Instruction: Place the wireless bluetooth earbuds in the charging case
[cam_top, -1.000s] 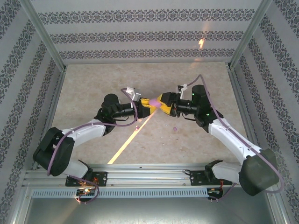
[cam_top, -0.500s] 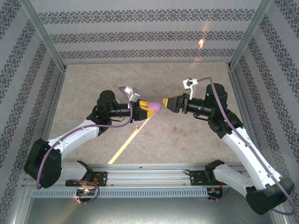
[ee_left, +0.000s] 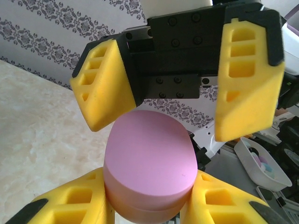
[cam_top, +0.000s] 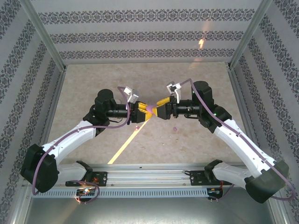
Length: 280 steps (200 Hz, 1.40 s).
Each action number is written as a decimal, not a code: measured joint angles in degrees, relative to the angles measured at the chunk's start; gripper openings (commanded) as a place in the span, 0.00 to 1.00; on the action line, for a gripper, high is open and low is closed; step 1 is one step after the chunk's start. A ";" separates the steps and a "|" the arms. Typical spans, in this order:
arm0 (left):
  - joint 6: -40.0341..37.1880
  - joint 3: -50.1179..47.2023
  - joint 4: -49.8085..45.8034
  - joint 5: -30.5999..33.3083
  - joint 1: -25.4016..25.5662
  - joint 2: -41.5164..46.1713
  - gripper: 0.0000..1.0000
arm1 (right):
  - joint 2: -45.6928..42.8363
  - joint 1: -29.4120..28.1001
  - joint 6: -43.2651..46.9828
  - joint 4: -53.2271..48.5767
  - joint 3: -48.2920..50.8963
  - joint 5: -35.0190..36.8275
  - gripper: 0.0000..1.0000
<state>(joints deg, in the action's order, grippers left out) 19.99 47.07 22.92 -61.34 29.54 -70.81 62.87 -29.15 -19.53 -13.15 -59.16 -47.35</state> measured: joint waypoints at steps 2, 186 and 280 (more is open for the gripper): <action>0.04 0.02 0.00 -0.04 0.00 0.00 0.06 | 0.00 0.00 0.11 0.00 0.00 0.00 0.71; 4.74 1.25 0.04 -2.43 0.00 -0.72 0.05 | -1.75 -1.11 8.02 -2.25 0.09 1.42 0.67; 5.84 2.16 0.15 -3.15 0.00 -1.57 0.05 | -1.53 -0.94 8.68 -2.40 0.09 1.88 0.47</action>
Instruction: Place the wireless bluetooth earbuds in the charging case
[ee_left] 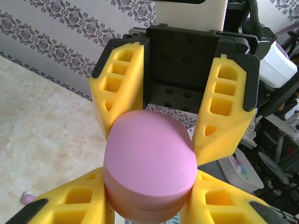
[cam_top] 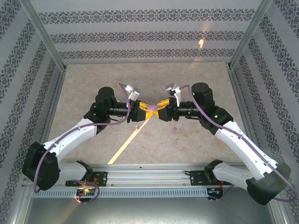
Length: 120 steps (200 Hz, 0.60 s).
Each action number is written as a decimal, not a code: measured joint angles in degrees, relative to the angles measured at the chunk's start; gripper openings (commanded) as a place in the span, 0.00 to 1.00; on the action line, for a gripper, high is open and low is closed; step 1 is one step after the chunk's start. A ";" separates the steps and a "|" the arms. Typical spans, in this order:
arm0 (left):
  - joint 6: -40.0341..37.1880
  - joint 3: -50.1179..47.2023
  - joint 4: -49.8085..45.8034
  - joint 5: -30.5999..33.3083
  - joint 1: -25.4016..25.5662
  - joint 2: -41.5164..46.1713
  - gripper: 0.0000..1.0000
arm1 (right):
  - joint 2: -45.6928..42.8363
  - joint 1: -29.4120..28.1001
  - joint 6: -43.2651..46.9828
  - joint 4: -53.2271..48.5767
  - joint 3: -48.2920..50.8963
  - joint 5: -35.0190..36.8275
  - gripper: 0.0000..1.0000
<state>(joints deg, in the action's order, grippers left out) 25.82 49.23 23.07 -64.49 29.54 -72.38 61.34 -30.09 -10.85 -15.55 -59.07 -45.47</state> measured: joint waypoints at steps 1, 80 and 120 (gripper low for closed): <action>0.00 0.00 0.00 0.00 0.00 0.00 0.05 | 0.00 0.00 -0.07 0.02 0.00 -0.02 0.47; -0.07 0.17 0.04 2.03 0.02 -0.04 0.05 | 0.98 2.95 -8.39 4.79 0.44 -1.49 0.54; -0.50 0.13 0.31 1.90 0.09 -0.02 0.05 | 1.22 4.63 -12.26 7.10 0.48 2.82 0.58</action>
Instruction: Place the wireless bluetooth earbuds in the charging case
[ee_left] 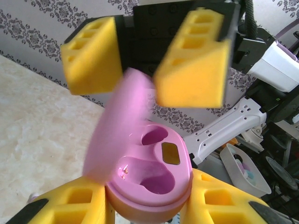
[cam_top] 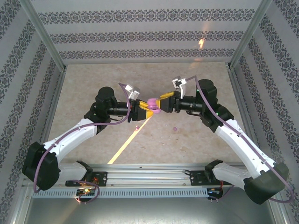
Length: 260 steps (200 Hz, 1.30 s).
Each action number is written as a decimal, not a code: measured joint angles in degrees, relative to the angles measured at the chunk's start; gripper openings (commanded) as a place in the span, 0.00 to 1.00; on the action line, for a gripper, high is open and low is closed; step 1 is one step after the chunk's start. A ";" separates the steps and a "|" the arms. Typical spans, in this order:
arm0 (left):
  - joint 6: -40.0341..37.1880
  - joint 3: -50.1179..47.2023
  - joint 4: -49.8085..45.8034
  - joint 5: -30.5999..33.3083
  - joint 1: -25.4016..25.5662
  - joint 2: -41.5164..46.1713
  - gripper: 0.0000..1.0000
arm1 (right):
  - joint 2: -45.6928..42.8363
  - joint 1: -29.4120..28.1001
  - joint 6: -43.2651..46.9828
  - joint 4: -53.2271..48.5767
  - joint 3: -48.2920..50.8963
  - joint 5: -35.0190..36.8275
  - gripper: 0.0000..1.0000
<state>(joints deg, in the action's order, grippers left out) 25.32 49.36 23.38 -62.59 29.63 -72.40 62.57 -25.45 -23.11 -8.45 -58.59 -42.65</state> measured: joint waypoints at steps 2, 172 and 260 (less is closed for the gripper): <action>-0.02 0.00 0.04 0.02 0.00 0.00 0.05 | 0.04 0.07 -0.26 -0.02 0.00 0.17 0.58; -5.88 -9.16 0.44 10.21 -2.58 2.05 0.05 | -2.14 1.05 -9.42 -12.17 -1.55 12.22 0.64; -7.48 -23.39 -2.64 16.96 -10.19 14.21 0.05 | 24.94 -0.81 -15.85 -17.46 -0.81 16.94 0.50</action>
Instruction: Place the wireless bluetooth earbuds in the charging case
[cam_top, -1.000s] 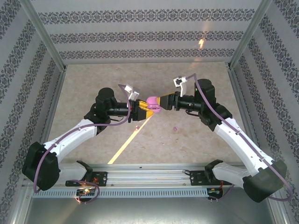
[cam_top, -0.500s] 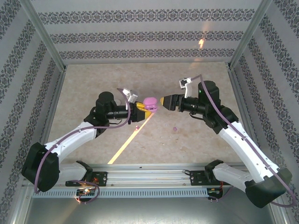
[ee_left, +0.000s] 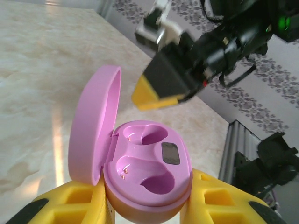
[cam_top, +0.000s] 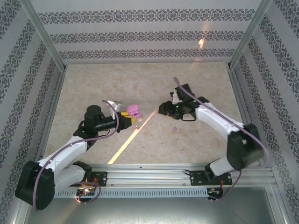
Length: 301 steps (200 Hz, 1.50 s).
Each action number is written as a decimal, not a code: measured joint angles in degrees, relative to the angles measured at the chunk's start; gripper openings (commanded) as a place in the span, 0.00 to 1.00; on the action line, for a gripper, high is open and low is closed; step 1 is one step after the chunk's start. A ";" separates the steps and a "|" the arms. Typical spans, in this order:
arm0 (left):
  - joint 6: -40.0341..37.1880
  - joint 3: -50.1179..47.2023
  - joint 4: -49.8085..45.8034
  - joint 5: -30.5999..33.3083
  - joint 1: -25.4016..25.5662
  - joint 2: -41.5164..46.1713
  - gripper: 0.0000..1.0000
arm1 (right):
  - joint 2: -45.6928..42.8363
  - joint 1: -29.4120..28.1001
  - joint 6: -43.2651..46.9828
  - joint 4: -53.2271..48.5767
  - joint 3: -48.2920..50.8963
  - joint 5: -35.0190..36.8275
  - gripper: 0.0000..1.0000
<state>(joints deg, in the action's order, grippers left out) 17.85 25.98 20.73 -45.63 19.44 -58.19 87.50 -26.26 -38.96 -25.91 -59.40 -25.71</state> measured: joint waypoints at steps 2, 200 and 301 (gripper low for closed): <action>-0.13 -0.22 -0.31 0.22 -0.15 0.46 0.05 | 0.87 -0.57 -0.13 0.02 -0.04 -0.04 0.50; -10.14 -1.97 -26.67 14.40 -2.32 22.23 0.05 | 31.67 -21.99 -4.13 0.37 -22.84 1.42 0.26; -10.10 -1.97 -26.71 14.34 -2.32 22.45 0.05 | 30.56 -21.86 1.05 -7.80 -23.08 8.00 0.27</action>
<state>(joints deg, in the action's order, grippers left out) 7.75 24.01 -5.98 -31.29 17.12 -35.75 118.06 -48.12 -37.91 -33.71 -82.48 -17.72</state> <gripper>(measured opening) 0.324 0.268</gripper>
